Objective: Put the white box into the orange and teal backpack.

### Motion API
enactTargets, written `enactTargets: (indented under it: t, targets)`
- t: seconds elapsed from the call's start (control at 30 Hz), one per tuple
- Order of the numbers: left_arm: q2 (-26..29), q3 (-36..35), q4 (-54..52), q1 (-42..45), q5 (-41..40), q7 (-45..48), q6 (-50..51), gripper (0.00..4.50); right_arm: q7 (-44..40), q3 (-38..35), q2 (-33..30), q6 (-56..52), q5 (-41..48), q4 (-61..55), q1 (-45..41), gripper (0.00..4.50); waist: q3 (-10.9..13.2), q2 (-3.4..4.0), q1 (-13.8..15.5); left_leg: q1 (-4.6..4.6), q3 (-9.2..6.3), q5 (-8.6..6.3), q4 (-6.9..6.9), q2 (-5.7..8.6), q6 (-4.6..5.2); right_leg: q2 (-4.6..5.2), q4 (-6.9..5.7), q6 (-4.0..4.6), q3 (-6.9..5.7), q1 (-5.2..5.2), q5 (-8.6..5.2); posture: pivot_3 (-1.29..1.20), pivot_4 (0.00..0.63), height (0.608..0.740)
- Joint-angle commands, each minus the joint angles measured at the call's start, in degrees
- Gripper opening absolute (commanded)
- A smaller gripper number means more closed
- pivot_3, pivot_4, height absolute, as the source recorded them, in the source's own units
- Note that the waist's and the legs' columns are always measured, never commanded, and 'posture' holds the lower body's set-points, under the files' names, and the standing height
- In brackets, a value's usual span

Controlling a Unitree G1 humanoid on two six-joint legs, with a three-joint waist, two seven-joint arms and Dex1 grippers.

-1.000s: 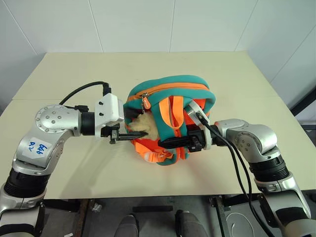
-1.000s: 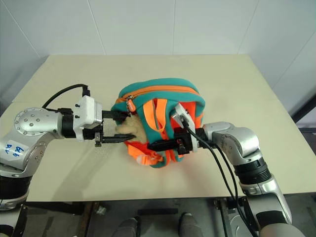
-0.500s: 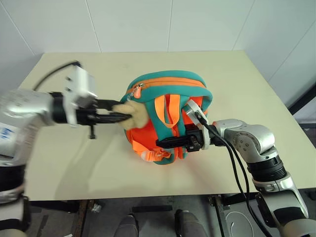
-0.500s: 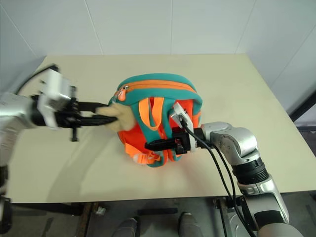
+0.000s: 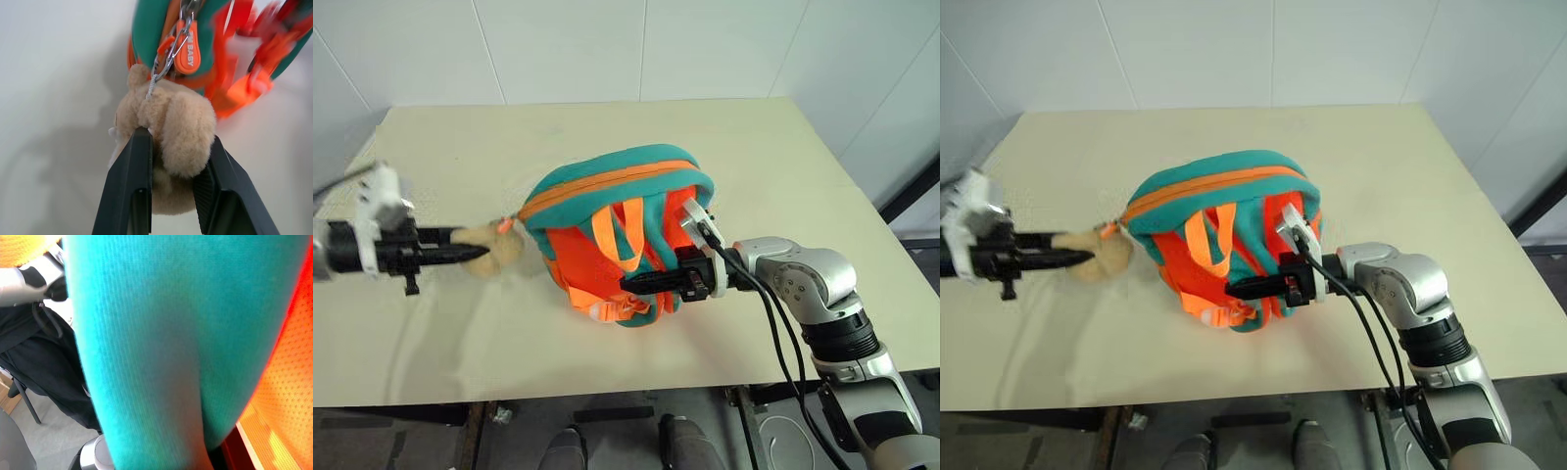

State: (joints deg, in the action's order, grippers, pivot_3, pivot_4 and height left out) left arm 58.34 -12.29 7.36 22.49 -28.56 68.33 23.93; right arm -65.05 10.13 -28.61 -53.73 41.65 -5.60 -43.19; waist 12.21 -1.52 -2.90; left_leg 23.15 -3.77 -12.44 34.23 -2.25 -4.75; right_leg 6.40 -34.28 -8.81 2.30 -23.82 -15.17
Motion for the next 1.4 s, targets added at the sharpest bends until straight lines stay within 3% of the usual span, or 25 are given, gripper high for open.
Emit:
enactTargets:
  t: [0.03, 0.3, 0.43, 0.8, 1.07, 1.2, 1.4]
  targets:
    - [-3.2, 0.2, 4.0, 4.1, 3.0, -4.3, -3.7, 0.75, 0.2, -1.7, -0.3, 0.0, 1.2, -2.3, 0.5, 0.00, 0.0, -0.13, 0.6, 0.04, -0.02, 0.00, 0.04, 0.00, 0.00, -0.01, -0.01, -0.03, 0.00, 0.00, 0.02, 0.00, 0.150, 0.740]
    - [-14.4, 8.5, 18.3, 12.5, 13.3, -8.1, -18.1, 0.75, 1.2, -2.2, -0.6, -1.1, 2.0, -3.6, 1.4, 0.00, -0.1, -0.13, 1.3, 0.00, -0.02, 0.00, 0.29, 0.00, -0.01, -0.03, -0.07, -0.11, 0.01, 0.10, 0.08, 0.00, 0.150, 0.740]
    - [-18.6, 11.1, 19.5, 14.8, 15.5, -8.0, -21.8, 0.75, 1.9, -2.5, -0.5, -1.8, 2.5, -4.5, 1.9, 0.00, -0.1, -0.12, 1.4, 0.02, -0.02, 0.00, 0.38, 0.00, -0.01, -0.02, -0.15, -0.11, 0.01, 0.10, 0.10, 0.00, 0.150, 0.740]
    - [-19.1, 18.3, 3.0, 5.6, 15.3, -1.3, -13.5, 0.75, 4.6, -4.0, 1.4, -2.4, 3.6, -3.6, 1.9, 0.00, -0.1, -0.10, 1.8, 0.04, -0.03, -0.03, 0.40, 0.00, -0.03, -0.01, -0.09, -0.12, 0.02, 0.17, 0.10, 0.00, 0.150, 0.740]
    - [-19.3, 15.0, 9.8, 6.1, 20.2, -7.8, -23.1, 0.75, 7.5, -4.6, 3.5, 3.8, 0.2, -4.4, 3.8, 0.00, -0.1, 0.02, 2.7, -0.04, -0.02, -0.03, 0.54, 0.00, -0.02, -0.01, -0.05, -0.05, 0.00, 0.25, 0.09, 0.00, 0.150, 0.740]
    - [-18.0, 9.1, 3.8, 6.9, 14.4, -9.7, -18.0, 1.65, 6.6, -7.7, -0.4, 5.0, 1.1, -8.1, 6.9, 1.30, -0.1, 0.03, 2.6, 0.02, -0.01, 0.00, 0.67, 0.00, 0.01, -0.01, 0.14, 0.21, 0.00, 0.31, 0.12, 0.00, 0.150, 0.740]
    - [-13.5, 2.8, -6.9, 2.4, 8.4, -9.1, -11.6, 3.62, 8.4, -15.6, -6.0, 9.8, 0.2, -10.6, 10.4, 3.38, -0.1, 0.04, 2.2, 0.11, 0.01, -0.01, 0.64, -0.01, 0.00, -0.01, 0.30, 0.23, 0.00, 0.28, 0.15, 0.00, 0.150, 0.740]
